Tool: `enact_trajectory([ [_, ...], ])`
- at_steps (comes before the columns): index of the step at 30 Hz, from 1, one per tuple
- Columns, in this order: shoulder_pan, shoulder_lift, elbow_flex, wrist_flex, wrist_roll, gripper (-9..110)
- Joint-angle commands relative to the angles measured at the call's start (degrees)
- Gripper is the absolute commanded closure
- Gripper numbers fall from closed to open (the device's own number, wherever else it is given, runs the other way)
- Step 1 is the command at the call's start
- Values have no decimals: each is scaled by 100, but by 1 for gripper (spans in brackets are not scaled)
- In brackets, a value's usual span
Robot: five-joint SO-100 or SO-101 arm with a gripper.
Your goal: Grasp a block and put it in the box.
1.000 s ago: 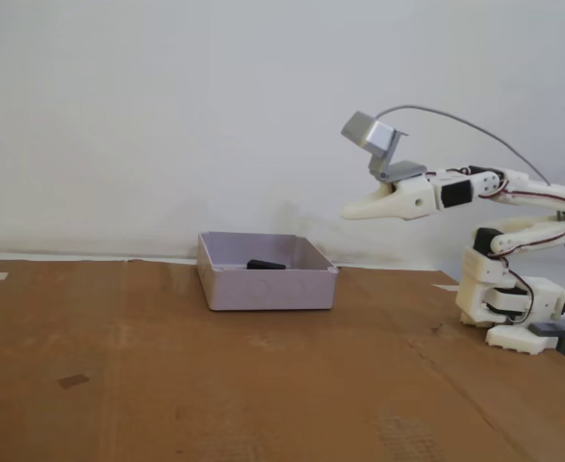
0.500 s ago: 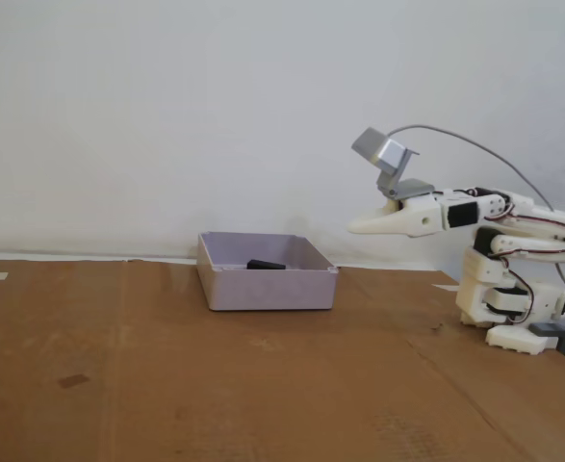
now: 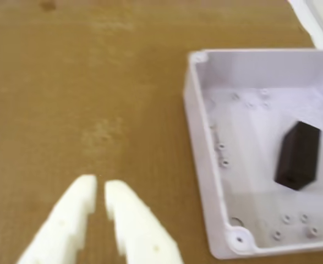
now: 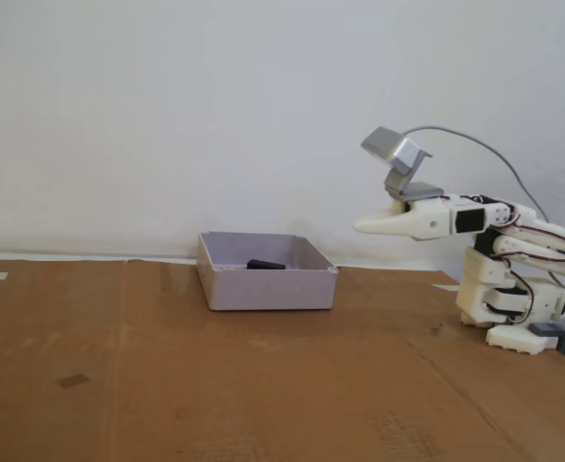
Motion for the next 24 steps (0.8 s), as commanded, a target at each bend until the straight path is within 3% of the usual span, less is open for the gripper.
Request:
enact_trajectory([
  [1, -299, 343, 246, 202, 26, 101],
  [24, -580, 378, 246, 3683, 483, 101],
])
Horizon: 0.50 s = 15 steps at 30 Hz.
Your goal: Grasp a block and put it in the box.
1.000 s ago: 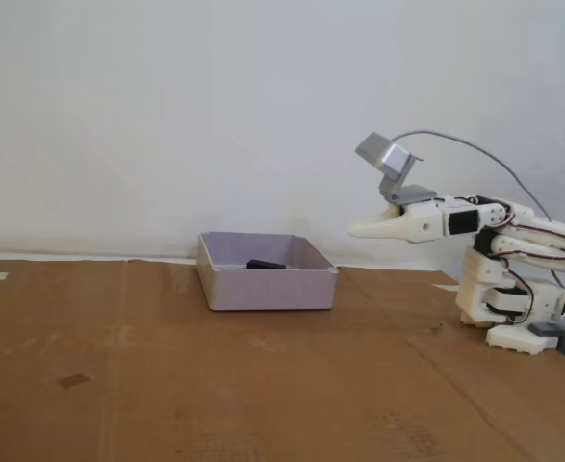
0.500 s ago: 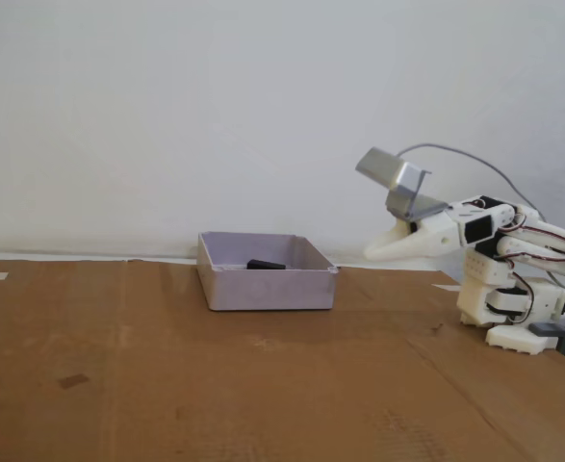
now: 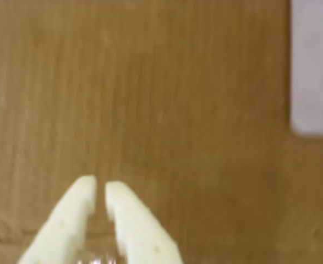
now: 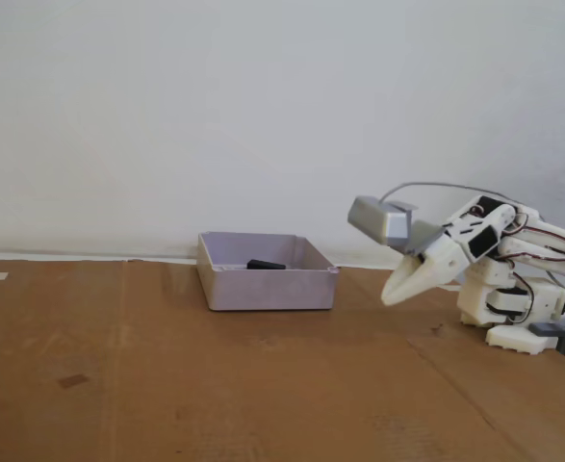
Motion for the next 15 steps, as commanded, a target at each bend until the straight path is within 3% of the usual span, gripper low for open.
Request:
enact_trajectory([
  [1, 18, 308, 237, 492, 141, 101],
  [15, 26, 308, 237, 2610, 132, 101],
])
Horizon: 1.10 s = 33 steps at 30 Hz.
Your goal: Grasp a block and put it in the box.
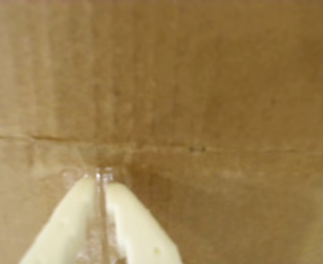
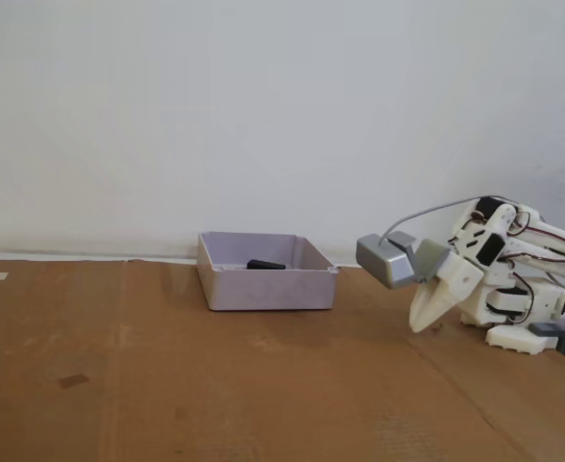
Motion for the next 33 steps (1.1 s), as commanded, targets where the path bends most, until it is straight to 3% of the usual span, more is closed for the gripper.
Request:
enact_trajectory([
  [1, 35, 88, 237, 633, 88, 101],
  [5, 44, 88, 237, 1134, 79, 101],
  [33, 0, 88, 237, 1143, 53, 101],
])
